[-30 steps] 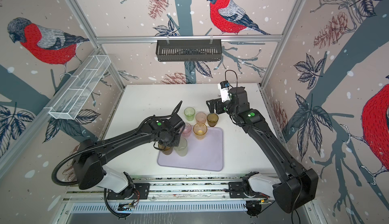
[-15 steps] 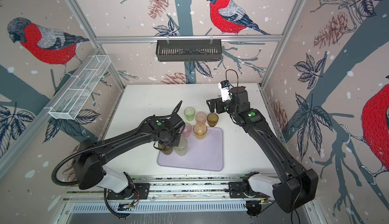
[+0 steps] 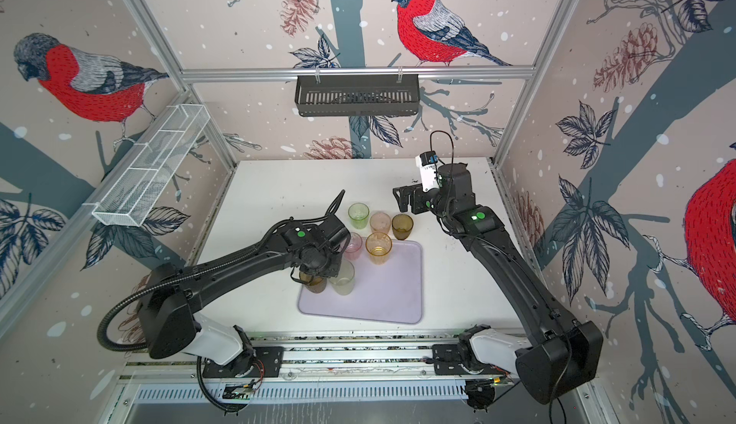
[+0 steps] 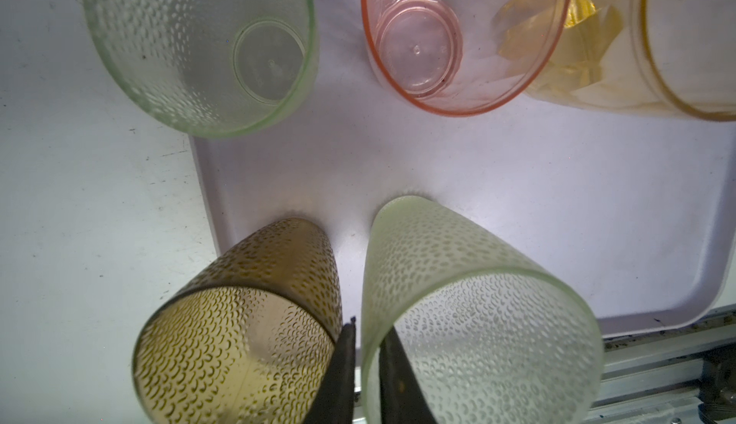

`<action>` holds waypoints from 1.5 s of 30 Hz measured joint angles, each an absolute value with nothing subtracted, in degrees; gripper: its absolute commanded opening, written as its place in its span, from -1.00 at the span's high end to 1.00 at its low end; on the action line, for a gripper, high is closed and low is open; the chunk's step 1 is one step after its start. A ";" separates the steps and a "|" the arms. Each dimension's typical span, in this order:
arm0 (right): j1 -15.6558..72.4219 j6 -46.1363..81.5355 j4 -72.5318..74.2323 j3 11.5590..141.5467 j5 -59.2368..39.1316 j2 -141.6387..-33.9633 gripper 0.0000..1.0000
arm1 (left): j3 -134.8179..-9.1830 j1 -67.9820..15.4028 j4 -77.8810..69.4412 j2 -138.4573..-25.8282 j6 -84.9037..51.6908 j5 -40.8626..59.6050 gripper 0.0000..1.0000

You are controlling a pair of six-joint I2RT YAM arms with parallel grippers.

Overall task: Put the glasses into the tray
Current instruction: 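Open the left gripper to release the tall pale green cup, then raise the left gripper while the right gripper moves toward the olive cup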

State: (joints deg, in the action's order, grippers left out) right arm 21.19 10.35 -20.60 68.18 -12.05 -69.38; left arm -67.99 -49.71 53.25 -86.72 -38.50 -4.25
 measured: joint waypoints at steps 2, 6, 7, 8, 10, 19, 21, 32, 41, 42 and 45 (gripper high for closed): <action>21.17 10.35 -20.60 68.18 -12.05 -69.36 -0.99 | -68.10 -49.71 53.25 -86.72 -38.50 -4.25 0.67; 21.02 10.35 -20.58 68.18 -12.08 -69.17 -0.99 | -68.62 -49.78 53.36 -86.72 -38.50 -4.27 0.66; 21.02 10.35 -20.58 68.16 -12.08 -69.12 -1.00 | -68.82 -49.78 53.43 -86.70 -38.48 -4.27 0.66; 21.02 10.35 -20.58 68.12 -12.14 -69.10 -0.99 | -69.06 -49.80 53.52 -86.70 -38.50 -4.32 0.66; 20.97 10.35 -20.53 68.05 -12.16 -69.01 -0.99 | -69.43 -49.82 53.54 -86.63 -38.50 -4.45 0.63; 20.95 10.37 -20.56 67.55 -12.21 -68.77 -0.99 | -70.15 -49.82 54.33 -86.19 -38.52 -4.71 0.48; 20.93 10.39 -20.53 67.51 -12.21 -68.77 -0.99 | -70.50 -49.84 54.63 -86.04 -38.52 -4.75 0.44; 20.56 11.14 -21.47 69.21 -11.68 -70.17 -1.00 | -75.16 -49.87 56.53 -84.75 -38.52 -6.35 0.25; 20.47 13.54 -26.00 71.72 -7.90 -72.05 -0.99 | -82.41 -49.87 58.00 -85.95 -36.97 -7.05 0.21; 20.47 13.74 -26.17 71.96 -7.42 -72.64 -0.99 | -83.15 -49.87 58.13 -86.06 -36.45 -7.07 0.21; 20.49 14.96 -28.40 72.53 -5.98 -74.81 -0.99 | -85.76 -49.87 58.81 -86.50 -35.48 -7.46 0.21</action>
